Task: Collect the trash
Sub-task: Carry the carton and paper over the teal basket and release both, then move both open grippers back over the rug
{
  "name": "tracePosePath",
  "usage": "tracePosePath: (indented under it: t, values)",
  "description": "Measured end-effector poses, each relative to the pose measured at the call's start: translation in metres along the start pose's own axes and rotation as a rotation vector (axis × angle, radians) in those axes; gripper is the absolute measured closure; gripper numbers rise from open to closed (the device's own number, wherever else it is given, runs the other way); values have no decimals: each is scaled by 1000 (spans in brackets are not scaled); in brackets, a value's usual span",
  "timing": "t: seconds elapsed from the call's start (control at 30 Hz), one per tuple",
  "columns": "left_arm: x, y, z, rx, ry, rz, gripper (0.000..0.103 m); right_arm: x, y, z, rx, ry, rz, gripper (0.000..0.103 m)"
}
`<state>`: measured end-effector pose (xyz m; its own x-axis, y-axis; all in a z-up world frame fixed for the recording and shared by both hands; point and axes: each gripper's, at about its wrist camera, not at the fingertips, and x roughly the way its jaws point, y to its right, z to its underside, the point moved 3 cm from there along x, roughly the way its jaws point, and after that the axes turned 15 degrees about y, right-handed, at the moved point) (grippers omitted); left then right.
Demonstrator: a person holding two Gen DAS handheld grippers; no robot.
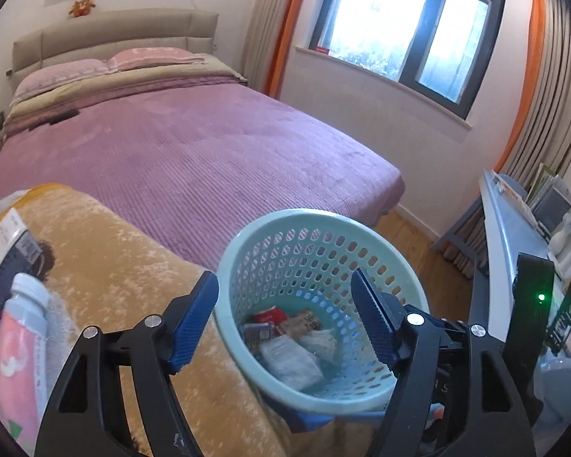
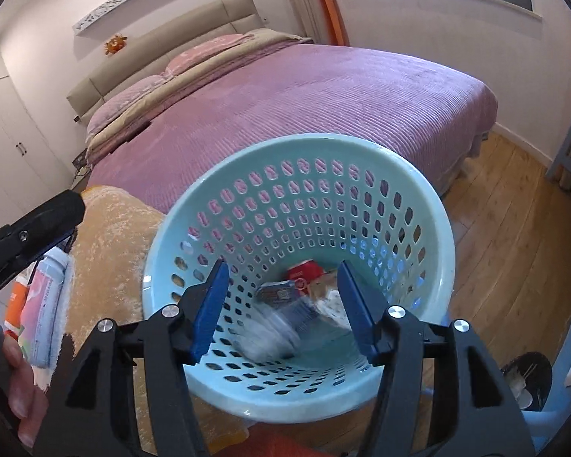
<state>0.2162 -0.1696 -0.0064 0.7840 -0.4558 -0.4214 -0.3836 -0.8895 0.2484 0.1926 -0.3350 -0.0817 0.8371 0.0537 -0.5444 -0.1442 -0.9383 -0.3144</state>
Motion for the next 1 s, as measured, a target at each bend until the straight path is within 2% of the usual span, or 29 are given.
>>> tracePosePath:
  t: [0.23,0.47,0.57,0.77,1.0]
  values:
    - [-46,-6,-6,-11,56,1,32,-25,-23,-4,-11,32,-46,47]
    - [-101,-27,-13,-20,111,-55,31,-57,-80,-6,-75,72,-138,47]
    - [-128,-42,-14,-39,142,-79,31,-69,-113,-2,-116,85,-189,40]
    - [-186,-85,-8,-47,204,-180,28,-77,-172,14,-195,80,-268,40]
    - [-246,-144,13,-87,241,-293,24,-63,-223,44,-227,39,-332,40]
